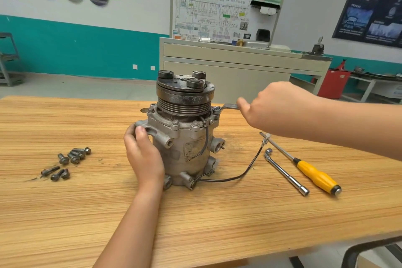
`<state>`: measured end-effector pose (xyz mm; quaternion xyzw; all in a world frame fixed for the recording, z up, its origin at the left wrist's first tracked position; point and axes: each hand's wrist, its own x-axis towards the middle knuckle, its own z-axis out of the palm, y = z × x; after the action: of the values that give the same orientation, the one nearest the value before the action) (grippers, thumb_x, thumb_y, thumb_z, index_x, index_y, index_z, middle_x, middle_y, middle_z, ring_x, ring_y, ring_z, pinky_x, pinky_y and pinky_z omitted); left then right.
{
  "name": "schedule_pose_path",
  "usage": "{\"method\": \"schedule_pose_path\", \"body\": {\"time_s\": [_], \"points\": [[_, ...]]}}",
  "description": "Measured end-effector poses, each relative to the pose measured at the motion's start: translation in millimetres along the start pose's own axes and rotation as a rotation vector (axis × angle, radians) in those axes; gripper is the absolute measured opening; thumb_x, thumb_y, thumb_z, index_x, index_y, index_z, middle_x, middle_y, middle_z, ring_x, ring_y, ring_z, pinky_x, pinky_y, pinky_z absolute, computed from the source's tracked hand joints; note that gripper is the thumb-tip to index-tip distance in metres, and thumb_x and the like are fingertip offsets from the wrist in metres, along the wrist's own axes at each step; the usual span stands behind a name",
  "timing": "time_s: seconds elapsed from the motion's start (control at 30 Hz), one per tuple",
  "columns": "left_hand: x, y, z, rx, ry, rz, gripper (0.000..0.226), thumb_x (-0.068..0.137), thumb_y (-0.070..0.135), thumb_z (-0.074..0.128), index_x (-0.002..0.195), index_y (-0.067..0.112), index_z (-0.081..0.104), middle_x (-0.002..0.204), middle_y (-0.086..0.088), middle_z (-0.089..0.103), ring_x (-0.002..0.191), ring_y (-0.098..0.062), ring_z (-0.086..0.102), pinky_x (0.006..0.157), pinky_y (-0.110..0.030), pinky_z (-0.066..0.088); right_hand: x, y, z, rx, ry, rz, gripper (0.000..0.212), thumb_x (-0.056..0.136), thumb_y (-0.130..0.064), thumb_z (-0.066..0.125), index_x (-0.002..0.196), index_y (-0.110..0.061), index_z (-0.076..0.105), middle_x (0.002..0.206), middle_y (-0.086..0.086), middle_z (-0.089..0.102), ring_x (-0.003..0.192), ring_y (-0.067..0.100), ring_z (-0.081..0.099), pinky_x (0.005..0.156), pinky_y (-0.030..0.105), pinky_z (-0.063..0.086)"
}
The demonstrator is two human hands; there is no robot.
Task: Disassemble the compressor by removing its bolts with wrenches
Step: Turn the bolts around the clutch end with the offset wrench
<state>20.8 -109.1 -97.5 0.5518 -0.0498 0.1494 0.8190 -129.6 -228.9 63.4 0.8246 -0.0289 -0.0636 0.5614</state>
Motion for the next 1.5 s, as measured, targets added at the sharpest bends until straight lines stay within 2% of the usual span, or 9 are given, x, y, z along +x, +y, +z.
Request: {"method": "schedule_pose_path", "body": {"time_s": [0.2,0.47,0.67,0.8,0.9,1.07,1.13,1.27,1.5], "points": [[-0.4,3.0,-0.8,0.003,0.019,-0.008,0.033,0.101,0.027,0.033,0.119,0.007,0.051,0.106,0.005,0.054,0.098,-0.008,0.048,0.066,0.005,0.031,4.6,-5.1,3.4,0.118,-0.031,0.064,0.043,0.087,0.004,0.041,0.129,-0.001,0.038,0.053,0.002,0.031,0.042,0.017,0.028,0.036,0.025,0.021],[-7.8,9.0,-0.4,-0.004,0.056,0.001,0.019,0.101,0.021,0.033,0.108,0.011,0.047,0.09,0.017,0.047,0.08,0.011,0.045,0.062,0.004,0.029,7.4,-16.1,-3.5,0.103,-0.027,0.141,0.052,0.087,0.007,0.043,0.138,0.003,0.031,0.054,0.005,0.029,0.039,0.017,0.028,0.033,0.024,0.021],[-8.2,7.9,1.3,-0.008,0.065,0.004,0.028,0.102,0.021,0.032,0.115,0.004,0.05,0.092,0.013,0.048,0.09,-0.01,0.046,0.064,0.003,0.028,12.2,-2.4,20.9,0.365,0.054,0.252,0.077,0.088,0.007,0.038,0.147,-0.026,0.002,0.058,-0.001,0.039,0.045,0.014,0.036,0.037,0.025,0.028],[-8.2,7.9,1.2,-0.009,0.056,-0.011,0.028,0.101,0.022,0.032,0.116,0.006,0.049,0.102,0.003,0.051,0.097,-0.012,0.045,0.069,-0.003,0.031,16.4,-12.0,27.5,0.571,0.069,0.297,0.057,0.098,-0.012,0.037,0.145,-0.031,0.012,0.064,-0.003,0.041,0.055,0.015,0.043,0.045,0.024,0.035],[-8.2,7.8,1.2,-0.007,0.05,-0.011,0.027,0.101,0.02,0.033,0.116,0.005,0.049,0.105,0.0,0.05,0.096,-0.012,0.045,0.066,0.001,0.03,19.5,-9.8,22.1,0.654,0.061,0.307,0.037,0.1,-0.027,0.03,0.136,-0.023,0.035,0.088,0.005,0.056,0.076,0.024,0.052,0.06,0.029,0.041],[-8.9,7.3,-0.1,-0.014,0.04,-0.009,0.028,0.101,0.02,0.033,0.118,0.004,0.049,0.106,0.001,0.051,0.097,-0.011,0.046,0.067,0.003,0.029,20.5,-1.3,19.4,0.762,-0.009,0.248,0.038,0.099,-0.031,0.033,0.135,-0.022,0.041,0.116,0.009,0.059,0.102,0.029,0.056,0.078,0.035,0.046],[-10.5,7.3,-0.5,-0.016,0.027,0.0,0.028,0.101,0.019,0.034,0.121,0.005,0.048,0.11,0.0,0.051,0.101,-0.011,0.045,0.075,-0.003,0.032,19.0,-0.1,24.9,0.77,0.01,0.242,0.042,0.098,-0.033,0.035,0.139,-0.025,0.035,0.114,0.008,0.06,0.1,0.028,0.056,0.072,0.033,0.044],[-18.6,6.7,0.5,0.017,-0.035,0.032,0.045,0.096,0.028,0.037,0.135,0.005,0.037,0.131,-0.006,0.044,0.118,-0.012,0.04,0.099,-0.025,0.032,19.5,-5.5,34.6,0.639,0.096,0.269,0.043,0.097,-0.032,0.031,0.14,-0.027,0.031,0.065,-0.004,0.041,0.071,0.022,0.049,0.058,0.027,0.04],[-24.5,8.0,3.8,0.038,-0.07,0.064,0.072,0.082,0.04,0.032,0.145,0.005,0.023,0.14,-0.003,0.032,0.132,-0.016,0.033,0.112,-0.037,0.027,23.6,-7.6,38.7,0.531,0.172,0.235,0.042,0.096,-0.03,0.028,0.136,-0.02,0.035,0.056,-0.005,0.033,0.051,0.014,0.039,0.045,0.024,0.029]]}}
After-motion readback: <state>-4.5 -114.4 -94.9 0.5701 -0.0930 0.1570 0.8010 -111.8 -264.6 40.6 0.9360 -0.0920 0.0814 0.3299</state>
